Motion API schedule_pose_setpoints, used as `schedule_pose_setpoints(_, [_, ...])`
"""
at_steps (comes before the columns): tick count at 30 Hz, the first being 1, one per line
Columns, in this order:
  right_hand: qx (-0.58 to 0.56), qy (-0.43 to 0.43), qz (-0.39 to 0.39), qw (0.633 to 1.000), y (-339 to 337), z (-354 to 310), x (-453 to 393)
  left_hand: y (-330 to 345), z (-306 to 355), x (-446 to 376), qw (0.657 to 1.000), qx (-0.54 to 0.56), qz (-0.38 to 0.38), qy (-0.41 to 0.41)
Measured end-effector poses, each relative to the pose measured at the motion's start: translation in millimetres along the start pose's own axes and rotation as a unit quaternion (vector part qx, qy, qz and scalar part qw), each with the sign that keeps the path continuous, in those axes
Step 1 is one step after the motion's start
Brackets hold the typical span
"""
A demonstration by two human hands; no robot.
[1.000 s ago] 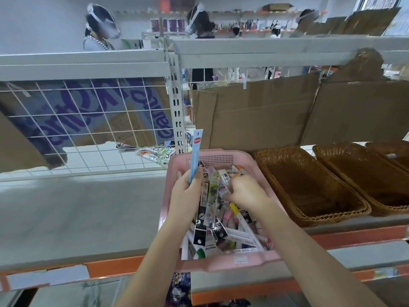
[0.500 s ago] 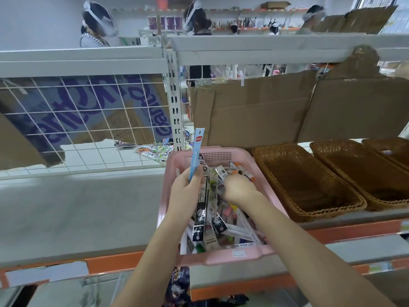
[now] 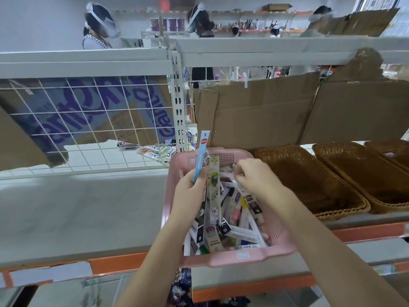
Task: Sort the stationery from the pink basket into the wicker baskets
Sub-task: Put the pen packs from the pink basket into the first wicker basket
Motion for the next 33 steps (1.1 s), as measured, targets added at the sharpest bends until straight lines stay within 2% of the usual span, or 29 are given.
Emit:
schedule_pose_setpoints(2, [-0.116,-0.008,0.057,0.992,-20,1,3,0,-1,0,1.000,0.006,-0.005,0.003])
schedule_pose_setpoints(4, [-0.186,-0.028,0.086,0.978,-40,-2,5,1,-1,-1,1.000,0.013,-0.015,0.002])
schedule_pose_setpoints(11, [-0.328,-0.103,0.080,0.936,-76,-17,3,0,6,6,0.999,0.022,-0.041,0.025])
schedule_pose_setpoints(15, [-0.391,-0.119,0.083,0.909,-77,-32,-2,4,11,12,0.993,0.032,-0.095,0.058])
schedule_pose_setpoints(18, [-0.407,-0.126,0.095,0.900,-73,-43,-7,6,12,14,0.991,0.010,-0.126,0.049])
schedule_pose_setpoints(21, [-0.420,-0.129,0.110,0.892,-70,-52,-9,6,11,12,0.992,-0.001,-0.116,0.045])
schedule_pose_setpoints(29, [-0.372,-0.125,0.117,0.912,-64,-48,-6,10,2,3,0.993,0.034,-0.111,-0.004])
schedule_pose_setpoints(31, [-0.341,-0.095,0.110,0.929,-58,-30,-1,9,0,1,0.995,0.031,-0.094,-0.010])
schedule_pose_setpoints(33, [-0.255,-0.042,0.071,0.963,-43,-11,6,7,0,0,0.996,0.028,-0.078,-0.014])
Point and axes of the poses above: each hand's wrist, its own x-axis away from the middle knuckle, its own y-axis out of the palm, z = x × y, the point moved 1 cm from there along -x, towards the middle knuckle, and after that the axes turned 11 degrees about -y, right-handed, at the moved point
